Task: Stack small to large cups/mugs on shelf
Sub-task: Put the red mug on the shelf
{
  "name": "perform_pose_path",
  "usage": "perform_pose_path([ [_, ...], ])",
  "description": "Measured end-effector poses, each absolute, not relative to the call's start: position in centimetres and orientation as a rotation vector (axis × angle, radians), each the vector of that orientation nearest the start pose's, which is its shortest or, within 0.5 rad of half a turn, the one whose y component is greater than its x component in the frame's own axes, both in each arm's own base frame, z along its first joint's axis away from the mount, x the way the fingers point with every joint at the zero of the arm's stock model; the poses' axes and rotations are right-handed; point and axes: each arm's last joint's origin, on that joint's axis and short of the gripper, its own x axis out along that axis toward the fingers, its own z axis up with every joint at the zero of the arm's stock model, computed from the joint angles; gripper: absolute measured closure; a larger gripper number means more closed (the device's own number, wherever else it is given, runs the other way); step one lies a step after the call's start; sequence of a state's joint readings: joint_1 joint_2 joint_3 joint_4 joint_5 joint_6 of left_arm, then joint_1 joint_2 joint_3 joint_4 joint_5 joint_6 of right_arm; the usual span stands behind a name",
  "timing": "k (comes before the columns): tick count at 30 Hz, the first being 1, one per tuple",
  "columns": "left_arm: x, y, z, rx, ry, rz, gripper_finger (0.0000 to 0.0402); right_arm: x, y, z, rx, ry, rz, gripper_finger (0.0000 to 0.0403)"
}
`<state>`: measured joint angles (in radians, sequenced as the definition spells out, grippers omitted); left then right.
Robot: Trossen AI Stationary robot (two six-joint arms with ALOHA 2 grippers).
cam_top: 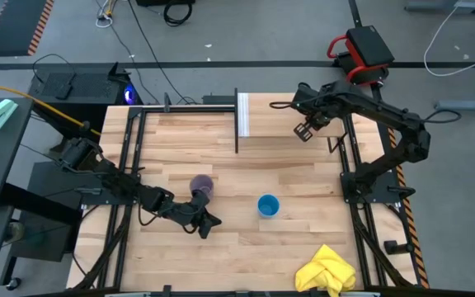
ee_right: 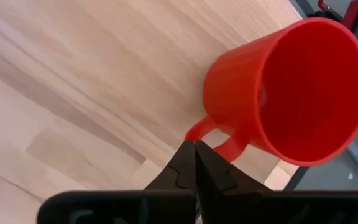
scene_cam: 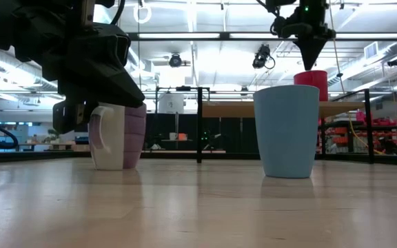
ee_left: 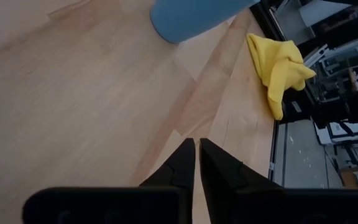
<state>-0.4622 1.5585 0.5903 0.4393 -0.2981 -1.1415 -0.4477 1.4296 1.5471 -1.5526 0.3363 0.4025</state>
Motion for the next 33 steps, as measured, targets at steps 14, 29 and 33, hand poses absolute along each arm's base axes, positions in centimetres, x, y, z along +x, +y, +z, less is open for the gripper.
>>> perform_pose_path([
  [14,25.8,-12.8,15.2,-0.939,0.526,0.115,0.0368,20.2,-11.1,35.9,0.424,1.324,-0.96,0.0401],
  [29,25.7,-12.9,15.2,-0.937,0.528,0.111,0.0372,20.5,-10.9,35.9,0.39,1.321,-0.96,0.0401],
  [33,25.7,-12.9,15.2,-0.937,0.528,0.111,0.0368,20.3,-11.3,35.9,0.396,1.323,-0.97,0.0402],
])
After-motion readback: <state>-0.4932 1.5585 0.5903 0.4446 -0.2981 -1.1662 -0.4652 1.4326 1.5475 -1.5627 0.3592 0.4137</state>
